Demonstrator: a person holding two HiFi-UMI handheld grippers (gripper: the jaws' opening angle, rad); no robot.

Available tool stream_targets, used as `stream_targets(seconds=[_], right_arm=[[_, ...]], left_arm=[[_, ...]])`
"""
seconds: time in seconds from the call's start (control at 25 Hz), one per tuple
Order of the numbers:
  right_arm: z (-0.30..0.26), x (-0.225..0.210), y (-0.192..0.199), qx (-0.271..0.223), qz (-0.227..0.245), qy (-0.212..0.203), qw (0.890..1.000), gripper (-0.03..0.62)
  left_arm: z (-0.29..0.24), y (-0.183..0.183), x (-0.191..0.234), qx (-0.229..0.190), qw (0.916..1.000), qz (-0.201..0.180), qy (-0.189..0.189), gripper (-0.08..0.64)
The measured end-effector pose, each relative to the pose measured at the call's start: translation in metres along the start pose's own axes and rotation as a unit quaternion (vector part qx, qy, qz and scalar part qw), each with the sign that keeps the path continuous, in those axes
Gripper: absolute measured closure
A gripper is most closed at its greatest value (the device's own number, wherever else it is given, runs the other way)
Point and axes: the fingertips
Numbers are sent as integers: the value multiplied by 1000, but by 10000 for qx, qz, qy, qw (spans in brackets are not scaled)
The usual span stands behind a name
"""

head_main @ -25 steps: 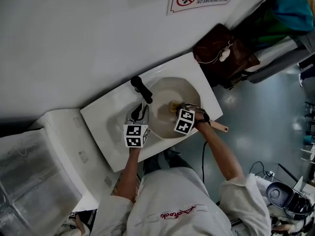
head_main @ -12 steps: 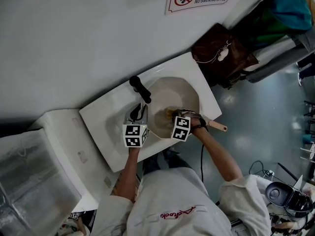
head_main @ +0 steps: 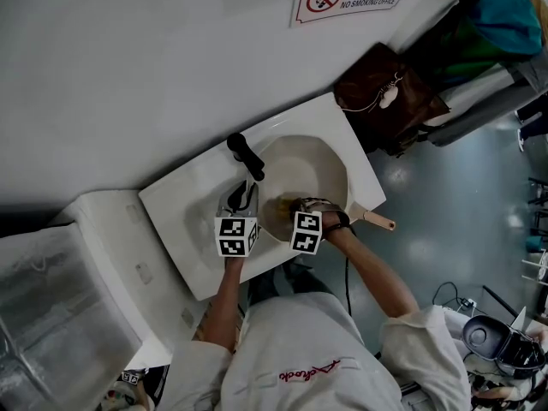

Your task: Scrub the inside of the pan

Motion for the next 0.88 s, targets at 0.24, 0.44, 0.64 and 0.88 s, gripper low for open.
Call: stream_targets(seconds=[0.24, 0.44, 0.64, 0.88], right_arm=[[0, 7, -12, -52, 121, -47, 9999, 535], [-2, 7, -29, -172, 178, -40, 9997, 535], [-3, -3, -42, -248, 127, -13, 9996, 535], [-3, -20, -50, -279, 7, 69, 9996, 535]], left_arm=[[0, 0, 0, -14, 10000, 20, 2, 480], [0, 1, 1, 5, 10000, 14, -8, 482], [0, 2, 3, 36, 10000, 4, -41, 486], [-1, 3, 3, 65, 10000, 2, -48, 491]])
Point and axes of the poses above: the fingertips, and each gripper's own axes: z backward along the fingers, x to its left, y out of its underside, and after that the axes turned 11 degrees about -z, right-handed
